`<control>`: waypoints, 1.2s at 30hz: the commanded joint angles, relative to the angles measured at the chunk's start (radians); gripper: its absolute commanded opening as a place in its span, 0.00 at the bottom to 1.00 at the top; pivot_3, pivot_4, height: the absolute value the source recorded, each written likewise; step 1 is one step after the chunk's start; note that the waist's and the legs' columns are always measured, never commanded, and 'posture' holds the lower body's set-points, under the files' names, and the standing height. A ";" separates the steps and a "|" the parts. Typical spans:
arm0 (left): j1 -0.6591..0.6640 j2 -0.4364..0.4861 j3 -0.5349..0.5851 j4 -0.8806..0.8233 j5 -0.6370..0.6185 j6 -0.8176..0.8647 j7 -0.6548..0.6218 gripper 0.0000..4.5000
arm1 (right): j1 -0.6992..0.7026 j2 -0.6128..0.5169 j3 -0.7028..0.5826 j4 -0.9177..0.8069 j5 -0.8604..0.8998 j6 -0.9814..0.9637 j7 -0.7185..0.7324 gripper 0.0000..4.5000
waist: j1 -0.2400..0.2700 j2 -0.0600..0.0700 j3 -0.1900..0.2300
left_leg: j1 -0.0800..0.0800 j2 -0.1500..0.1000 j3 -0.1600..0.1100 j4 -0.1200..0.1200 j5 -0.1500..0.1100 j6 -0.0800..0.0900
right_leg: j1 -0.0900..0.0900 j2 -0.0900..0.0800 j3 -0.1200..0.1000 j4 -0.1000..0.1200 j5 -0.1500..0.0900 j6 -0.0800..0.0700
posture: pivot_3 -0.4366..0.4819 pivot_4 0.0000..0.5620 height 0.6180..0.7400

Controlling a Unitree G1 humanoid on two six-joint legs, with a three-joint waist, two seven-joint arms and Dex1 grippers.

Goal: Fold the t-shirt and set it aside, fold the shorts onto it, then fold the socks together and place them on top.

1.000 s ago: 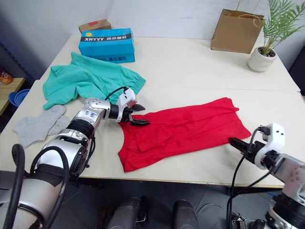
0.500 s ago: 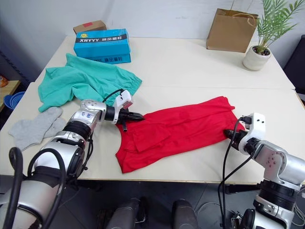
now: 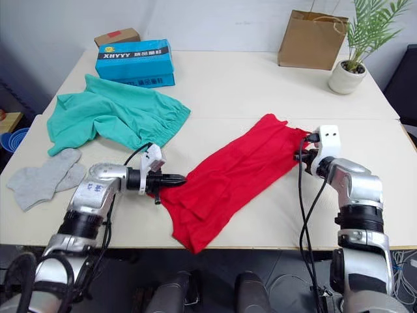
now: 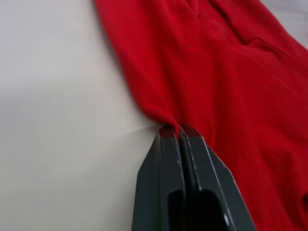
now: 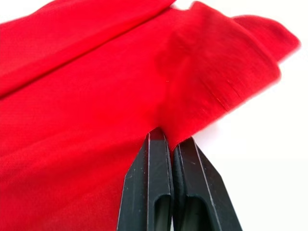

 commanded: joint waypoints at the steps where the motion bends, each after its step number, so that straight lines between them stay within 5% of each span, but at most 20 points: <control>1: 0.091 -0.012 0.031 -0.221 -0.039 0.130 0.120 0.00 | -0.045 0.007 0.025 0.073 -0.030 -0.097 0.004 0.00 | 0.003 0.000 0.000 | 0.000 0.000 -0.001 0.000 0.000 0.000 | 0.001 0.000 0.001 -0.001 0.000 0.000 | 0.48 0.27 1.00; 4: 0.135 -0.043 0.071 -0.315 -0.084 0.196 0.200 0.00 | -0.056 0.008 0.032 0.092 -0.017 -0.112 0.038 0.00 | 0.017 0.000 0.000 | 0.000 0.000 -0.001 0.000 0.000 0.000 | 0.001 0.000 0.005 -0.001 0.000 0.000 | 0.48 0.27 1.00; 7: 0.157 -0.059 0.092 -0.371 -0.125 0.264 0.252 0.05 | -0.032 -0.025 0.048 0.052 -0.017 -0.084 0.092 0.14 | 0.020 0.000 0.000 | 0.000 0.000 -0.001 0.000 0.000 0.000 | 0.001 0.000 0.007 -0.002 0.000 0.000 | 0.48 0.27 1.00; 10: 0.162 -0.040 0.114 -0.427 -0.173 0.353 0.280 0.22 | 0.032 -0.100 0.056 -0.073 0.019 -0.003 0.208 0.36 | 0.025 0.000 0.000 | 0.000 0.000 -0.002 0.000 0.000 0.000 | 0.001 0.000 0.006 -0.002 0.000 0.000 | 0.48 0.27 1.00; 14: 0.053 0.116 0.135 -0.293 -0.232 0.396 0.168 0.50 | 0.213 -0.264 0.041 -0.425 0.216 0.307 0.413 0.69 | 0.034 0.001 0.001 | -0.001 0.000 -0.003 -0.001 0.000 -0.001 | 0.001 0.000 0.006 -0.003 0.000 0.000 | 0.48 0.27 1.00; 18: -0.094 0.169 0.032 -0.136 -0.252 0.366 0.038 0.78 | 0.371 -0.303 -0.038 -0.703 0.400 0.565 0.413 1.00 | 0.044 0.001 0.000 | 0.000 0.001 -0.003 -0.001 -0.001 -0.002 | 0.001 0.000 0.005 -0.008 -0.001 -0.002 | 0.48 0.27 1.00; 19: -0.141 0.157 0.005 -0.083 -0.245 0.344 0.015 0.86 | 0.415 -0.288 -0.066 -0.777 0.447 0.628 0.395 1.00 | 0.046 0.000 0.000 | 0.000 0.001 -0.004 -0.001 -0.002 -0.004 | 0.002 0.000 0.005 -0.009 0.000 -0.002 | 0.48 0.27 1.00; 25: -0.398 0.004 -0.112 0.326 -0.123 0.120 0.032 0.86 | 0.555 -0.145 -0.136 -1.042 0.574 0.859 0.229 1.00 | 0.069 0.000 0.000 | -0.003 0.000 -0.004 0.000 -0.003 -0.004 | 0.000 -0.001 0.005 -0.010 0.001 -0.002 | 0.48 0.27 1.00; 29: -0.589 -0.157 -0.078 0.714 -0.074 -0.046 0.149 0.86 | 0.583 -0.035 -0.137 -1.105 0.670 0.988 0.144 1.00 | 0.073 -0.002 0.000 | -0.007 0.000 -0.004 0.001 -0.001 0.000 | -0.003 -0.001 0.004 -0.009 0.001 -0.002 | 0.48 0.27 1.00; 36: -0.746 -0.299 -0.036 1.078 -0.006 -0.196 0.260 0.86 | 0.616 0.132 -0.087 -1.138 0.764 0.991 -0.049 1.00 | 0.058 -0.005 -0.002 | -0.011 0.000 -0.006 0.002 -0.001 0.000 | -0.005 0.001 -0.007 -0.005 0.001 -0.001 | 0.48 0.27 1.00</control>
